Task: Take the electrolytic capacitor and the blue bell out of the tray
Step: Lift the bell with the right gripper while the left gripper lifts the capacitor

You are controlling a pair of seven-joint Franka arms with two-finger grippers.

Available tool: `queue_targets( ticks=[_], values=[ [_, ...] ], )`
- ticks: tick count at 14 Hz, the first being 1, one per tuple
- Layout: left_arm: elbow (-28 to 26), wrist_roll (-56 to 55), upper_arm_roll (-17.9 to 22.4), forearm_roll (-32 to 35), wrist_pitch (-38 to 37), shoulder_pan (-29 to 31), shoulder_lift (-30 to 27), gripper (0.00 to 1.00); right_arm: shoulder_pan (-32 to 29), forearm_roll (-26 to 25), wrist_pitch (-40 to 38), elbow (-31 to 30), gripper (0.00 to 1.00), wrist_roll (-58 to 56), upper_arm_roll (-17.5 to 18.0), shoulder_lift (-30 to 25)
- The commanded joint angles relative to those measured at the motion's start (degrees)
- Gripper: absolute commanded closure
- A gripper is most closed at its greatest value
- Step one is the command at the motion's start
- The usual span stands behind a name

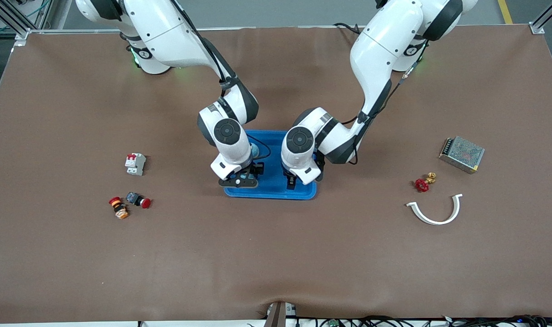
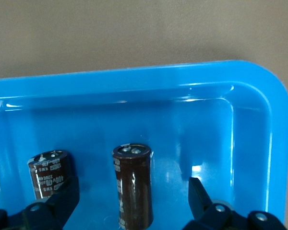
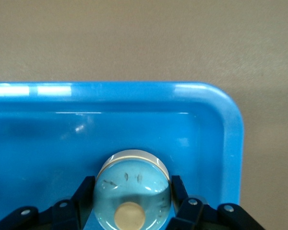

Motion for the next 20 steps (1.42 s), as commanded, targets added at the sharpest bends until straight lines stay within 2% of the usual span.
queue_targets(
  ticks=[1,3,4,5,7,8,9,10,15,20],
  values=[
    [1.3,-1.4,0.4,1.0,0.3,-0.6,0.9,0.00,-0.6,0.3,-7.9,3.7,0.66,-1.0,-0.1,-2.0],
    [1.3,-1.3,0.4,1.2,0.3,-0.7,0.9,0.00,-2.1,0.3,-14.1,5.6,0.66,-4.7,-0.1,-4.3],
    [1.3,-1.4,0.4,1.2,0.3,-0.7,0.9,0.04,-3.5,0.3,-16.5,5.6,0.66,-7.5,-0.1,-5.6],
    [1.3,-1.4,0.4,1.2,0.3,-0.7,0.9,0.15,-4.9,0.4,-18.7,5.6,0.66,-11.1,-0.1,-7.3],
    [1.3,-1.4,0.4,1.2,0.3,-0.7,0.8,0.48,-8.1,0.3,-23.1,5.4,0.67,-17.7,-0.1,-10.2],
    [1.3,-1.3,0.4,1.1,0.3,-0.7,0.7,0.68,-9.5,0.2,-24.6,5.2,0.67,-20.7,-0.2,-11.6],
    [1.3,-1.1,0.4,1.2,0.3,-0.7,0.5,0.92,-11.0,0.2,-26.1,5.0,0.67,-24.1,-0.2,-12.8],
    [1.3,-0.7,0.4,1.4,0.2,-0.6,0.4,1.00,-12.8,0.1,-27.5,4.9,0.67,-27.4,-0.3,-13.8],
    [1.4,1.2,0.5,2.7,-0.3,-0.7,0.1,1.00,-21.5,-3.0,-29.1,-0.1,0.67,-43.8,-0.3,-19.3],
    [2.5,4.0,0.1,6.9,-3.5,-0.6,-1.2,1.00,-31.4,-3.1,-27.9,-5.0,0.67,-61.4,-0.3,-22.3]
  ],
)
